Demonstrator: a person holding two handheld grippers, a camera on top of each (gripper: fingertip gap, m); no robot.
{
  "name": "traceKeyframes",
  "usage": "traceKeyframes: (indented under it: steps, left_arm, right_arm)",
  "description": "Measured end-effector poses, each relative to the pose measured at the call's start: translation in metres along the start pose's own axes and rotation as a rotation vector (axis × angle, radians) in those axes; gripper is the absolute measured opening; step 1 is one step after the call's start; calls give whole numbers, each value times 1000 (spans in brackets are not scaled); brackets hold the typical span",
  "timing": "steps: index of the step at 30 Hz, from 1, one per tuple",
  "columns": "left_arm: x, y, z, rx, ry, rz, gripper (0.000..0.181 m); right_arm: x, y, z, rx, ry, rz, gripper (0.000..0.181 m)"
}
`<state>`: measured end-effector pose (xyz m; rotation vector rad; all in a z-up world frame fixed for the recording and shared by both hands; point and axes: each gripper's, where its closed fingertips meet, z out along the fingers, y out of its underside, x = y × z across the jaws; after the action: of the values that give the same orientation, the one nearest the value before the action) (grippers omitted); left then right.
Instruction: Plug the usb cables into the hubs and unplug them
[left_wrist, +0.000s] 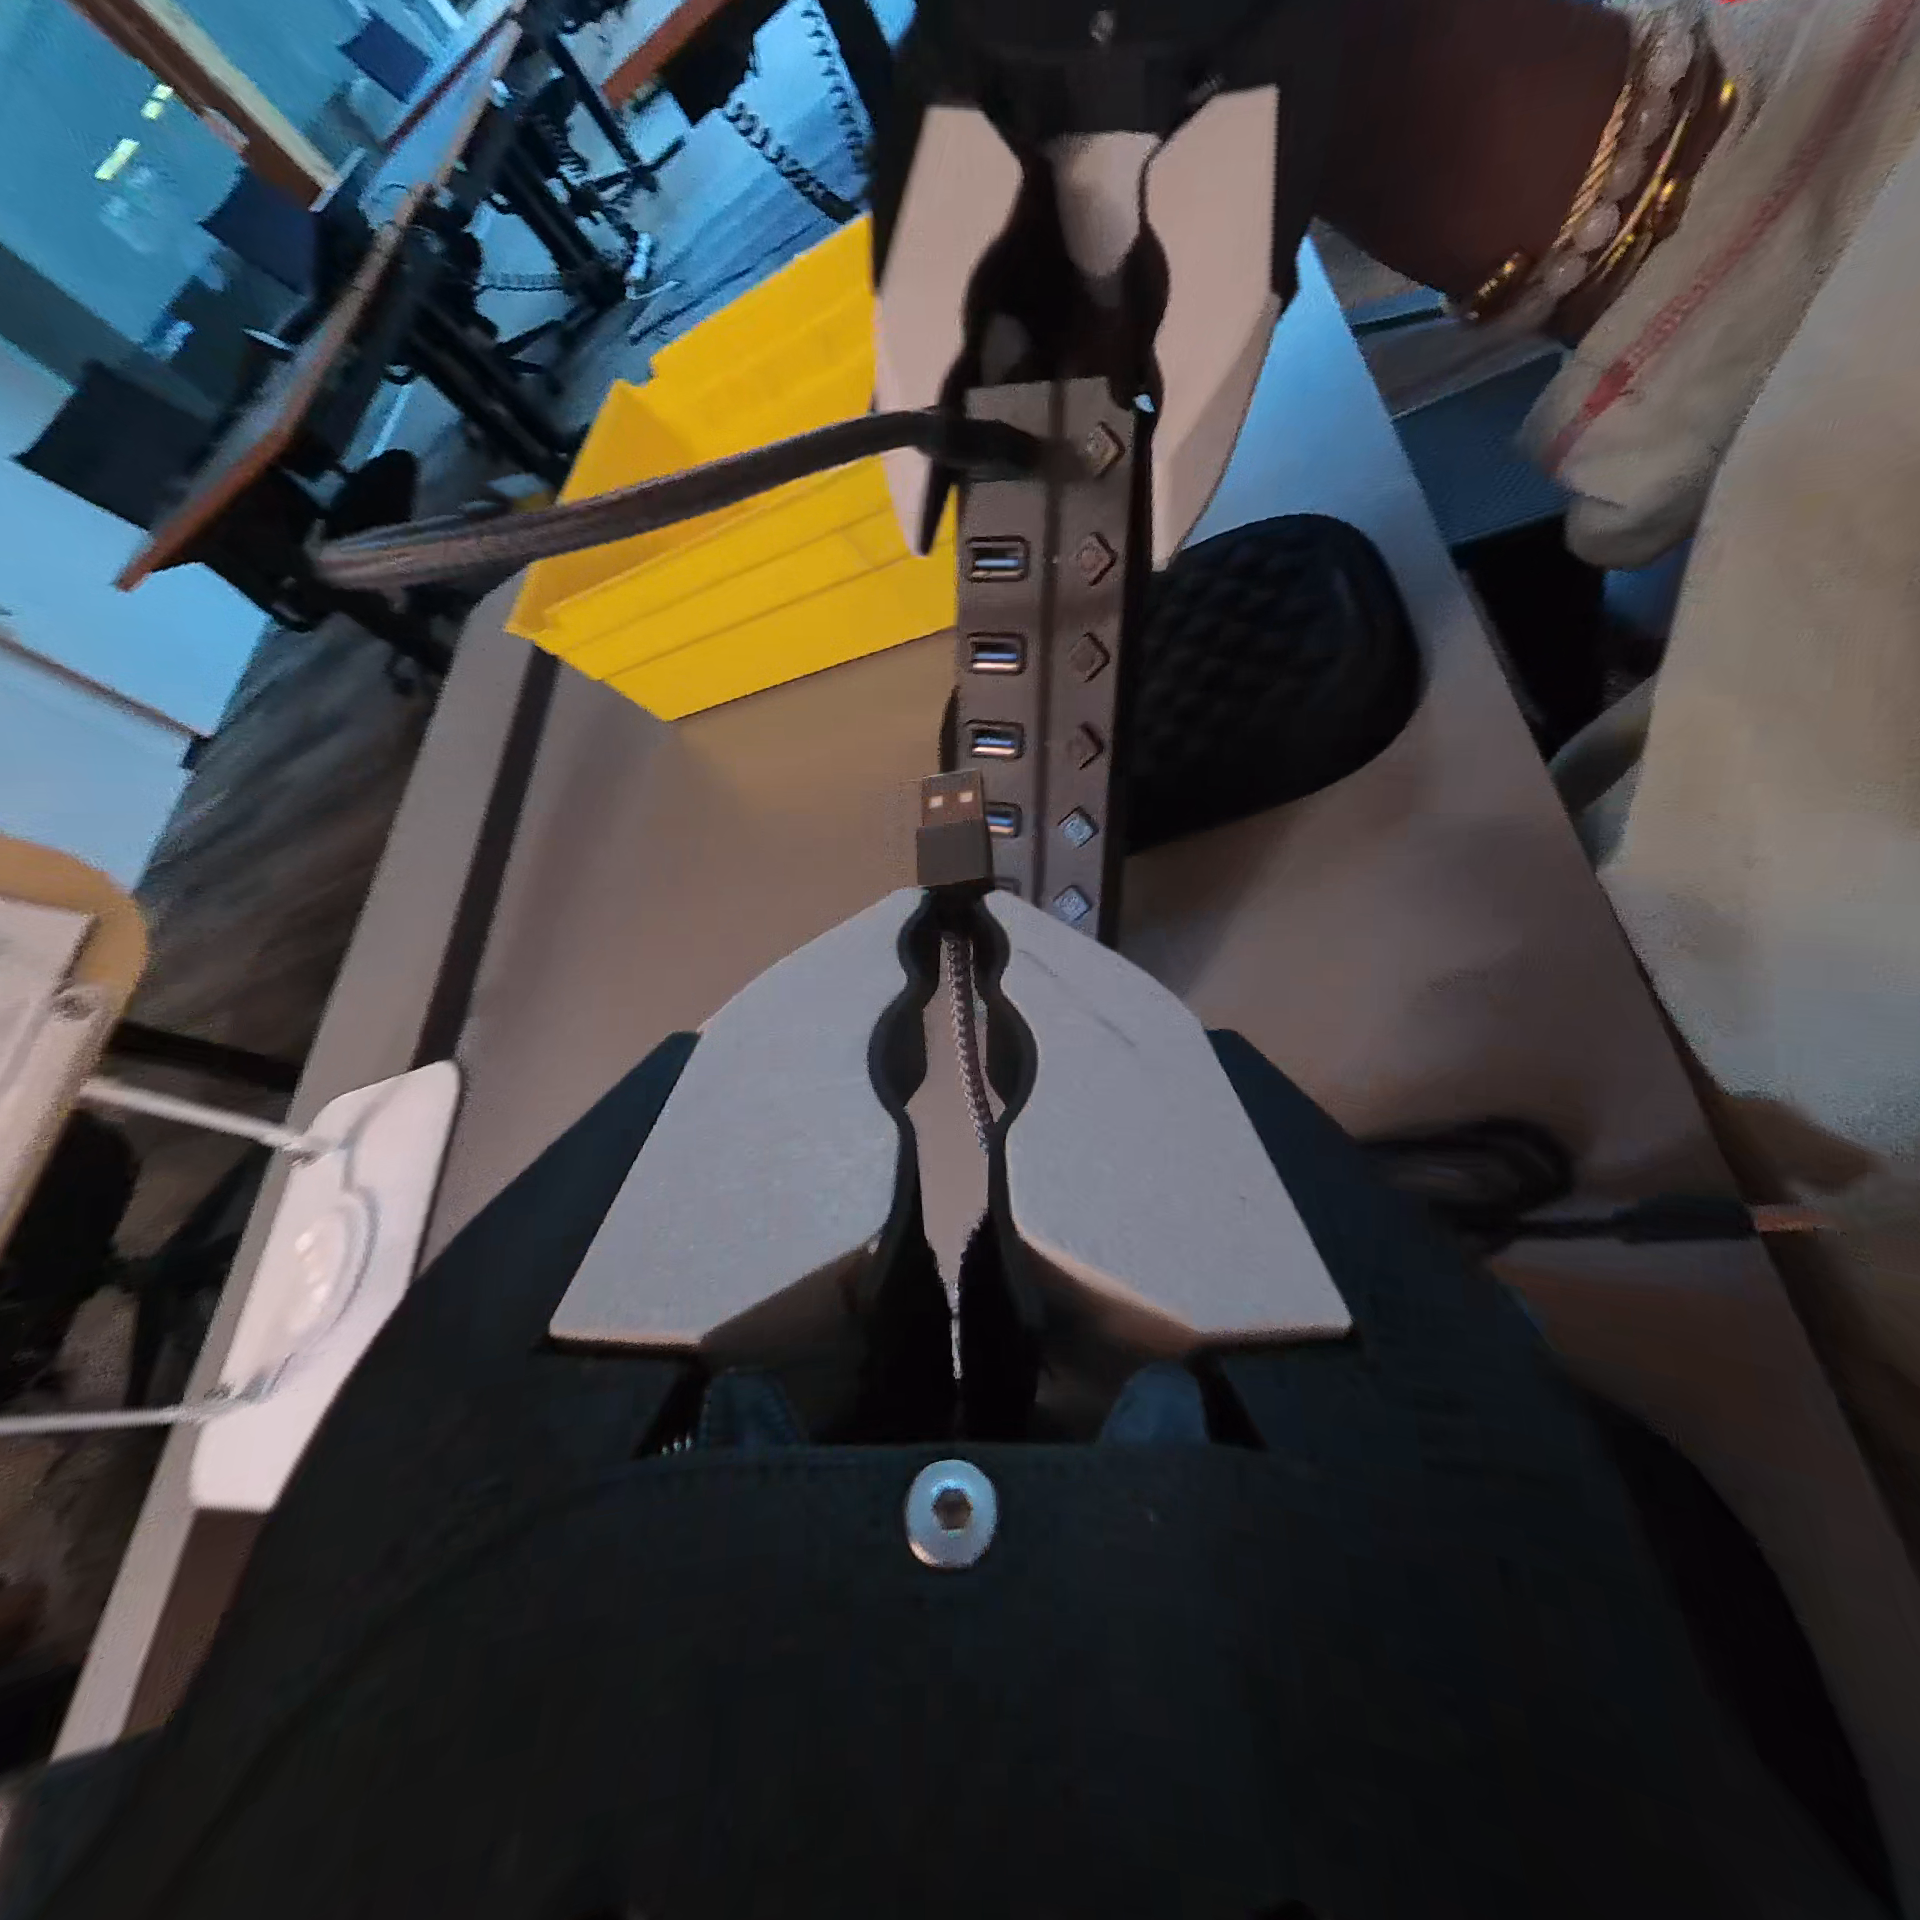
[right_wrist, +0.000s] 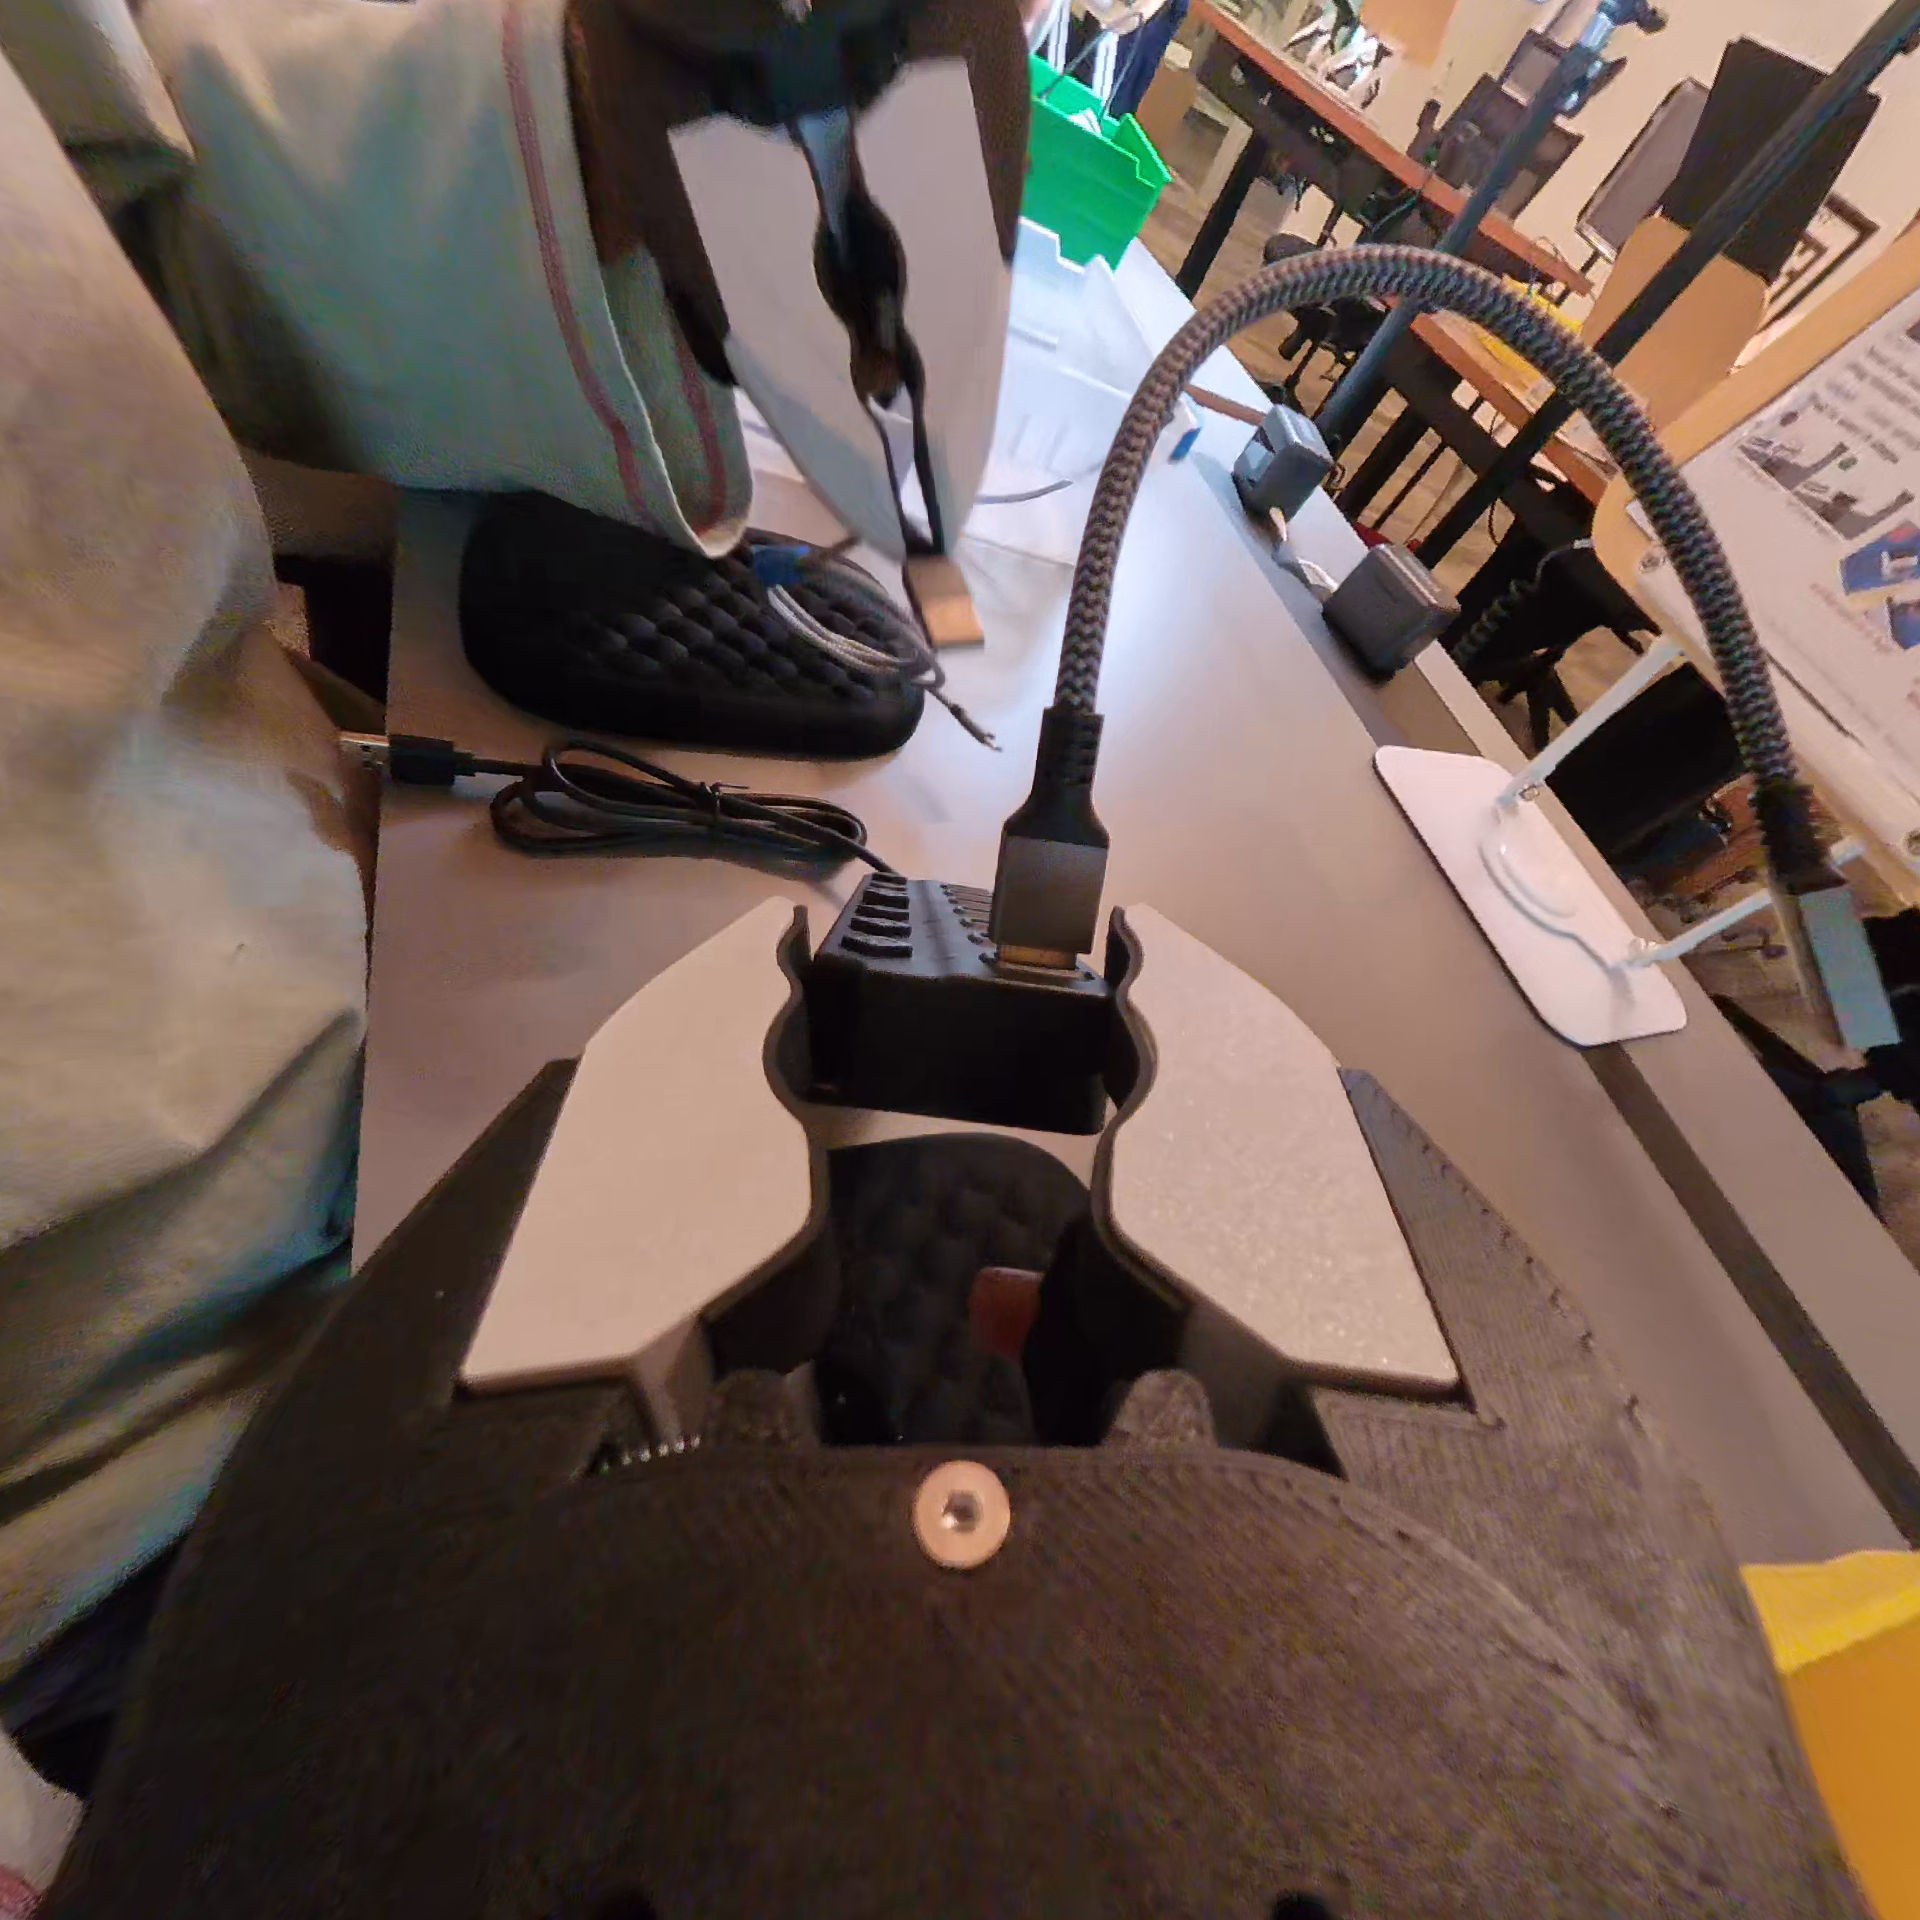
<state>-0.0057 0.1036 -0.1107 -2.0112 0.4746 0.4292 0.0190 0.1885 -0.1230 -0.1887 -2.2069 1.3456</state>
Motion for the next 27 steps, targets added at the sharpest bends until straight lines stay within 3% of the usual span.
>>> traceKeyframes:
  steps: [7,19,27]
  left_arm:
    - [5,3,39,-62,126,-7,6]
    - [-2,-5,55,-177,215,102,6]
    - [-6,4,52,-277,235,158,0]
  right_arm:
    - [0,-4,4,-15,-23,-36,54]
    - [3,-12,13,-27,-59,-38,54]
    - [4,-13,13,-28,-64,-32,54]
